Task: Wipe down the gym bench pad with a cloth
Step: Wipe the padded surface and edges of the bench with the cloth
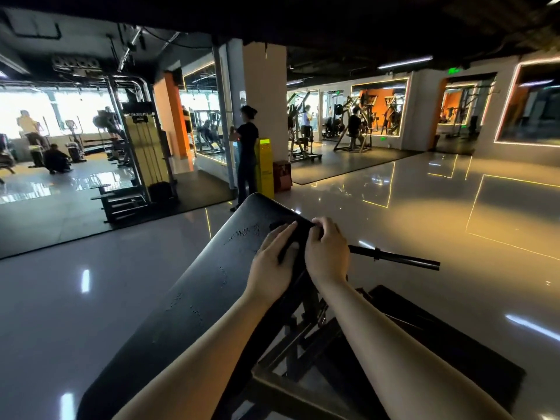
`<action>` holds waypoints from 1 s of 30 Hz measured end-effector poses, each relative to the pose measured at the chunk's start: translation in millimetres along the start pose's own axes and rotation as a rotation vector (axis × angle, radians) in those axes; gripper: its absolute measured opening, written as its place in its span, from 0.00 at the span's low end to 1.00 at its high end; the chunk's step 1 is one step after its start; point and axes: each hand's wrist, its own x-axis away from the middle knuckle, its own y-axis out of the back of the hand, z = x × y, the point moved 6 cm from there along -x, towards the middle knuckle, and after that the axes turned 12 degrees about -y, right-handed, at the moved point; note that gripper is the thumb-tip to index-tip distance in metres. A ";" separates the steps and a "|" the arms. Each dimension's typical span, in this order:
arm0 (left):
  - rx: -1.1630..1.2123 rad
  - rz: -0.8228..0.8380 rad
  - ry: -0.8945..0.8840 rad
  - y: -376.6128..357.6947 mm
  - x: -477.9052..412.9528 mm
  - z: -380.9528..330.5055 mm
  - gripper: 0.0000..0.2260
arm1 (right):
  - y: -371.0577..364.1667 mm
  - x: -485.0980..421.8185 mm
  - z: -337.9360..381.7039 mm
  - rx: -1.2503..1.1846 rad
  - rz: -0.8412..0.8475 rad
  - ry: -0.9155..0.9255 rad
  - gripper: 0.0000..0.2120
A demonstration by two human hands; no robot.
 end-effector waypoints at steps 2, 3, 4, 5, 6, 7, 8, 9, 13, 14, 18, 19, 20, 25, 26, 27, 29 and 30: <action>0.008 0.033 -0.086 -1.0 -4.5 -5.2 0.18 | 0.1 -1.0 1.8 0.007 -0.036 -0.013 0.13; 0.004 0.041 -0.112 -1.2 -8.7 -1.0 0.18 | 0.1 -0.4 3.6 0.035 -0.052 -0.001 0.12; -0.001 0.044 -0.127 -1.1 -13.0 5.9 0.18 | -0.3 0.8 6.8 0.092 -0.071 0.030 0.12; -0.015 0.033 -0.126 -0.3 -18.2 16.7 0.18 | -1.5 2.3 10.8 0.172 -0.095 0.073 0.13; -0.030 0.012 -0.106 1.7 -24.1 29.9 0.18 | -2.4 3.5 14.9 0.251 -0.119 0.117 0.14; -0.048 -0.012 -0.069 4.2 -29.8 44.5 0.19 | -3.2 4.2 18.1 0.311 -0.135 0.148 0.15; -0.058 -0.034 -0.015 7.2 -34.4 58.1 0.19 | -3.7 5.1 20.7 0.352 -0.144 0.171 0.15; -0.053 -0.056 0.036 9.9 -37.9 67.8 0.19 | -5.2 5.2 22.7 0.392 -0.147 0.183 0.16; 0.027 -0.017 0.070 6.7 -39.1 67.5 0.19 | -16.6 4.7 34.3 0.584 -0.151 0.123 0.15; 0.052 0.019 0.005 5.1 -37.5 59.4 0.19 | -21.3 5.0 38.3 0.619 -0.163 0.091 0.14; 0.100 0.178 -0.264 3.0 -38.7 52.0 0.20 | -39.6 3.0 50.6 0.682 -0.250 -0.006 0.12; 0.092 0.183 -0.282 4.8 -43.4 58.9 0.21 | -43.4 5.0 51.1 0.684 -0.266 -0.017 0.12; 0.083 0.174 -0.271 6.9 -48.5 69.6 0.21 | -48.1 8.5 51.8 0.699 -0.273 -0.020 0.13; 0.050 0.073 -0.012 30.6 -61.6 135.5 0.21 | -74.5 21.9 56.6 0.810 -0.294 0.078 0.19; 0.056 0.054 0.035 33.7 -60.3 143.0 0.21 | -75.2 20.8 56.2 0.805 -0.295 0.082 0.19; 0.064 0.038 0.066 35.0 -58.6 145.5 0.21 | -74.0 20.5 56.4 0.799 -0.289 0.084 0.19; 0.100 0.037 0.069 31.7 -57.0 134.6 0.21 | -69.2 19.8 57.6 0.773 -0.296 0.082 0.18; 0.128 0.057 0.026 27.1 -57.7 124.9 0.21 | -67.6 18.2 58.6 0.757 -0.300 0.075 0.17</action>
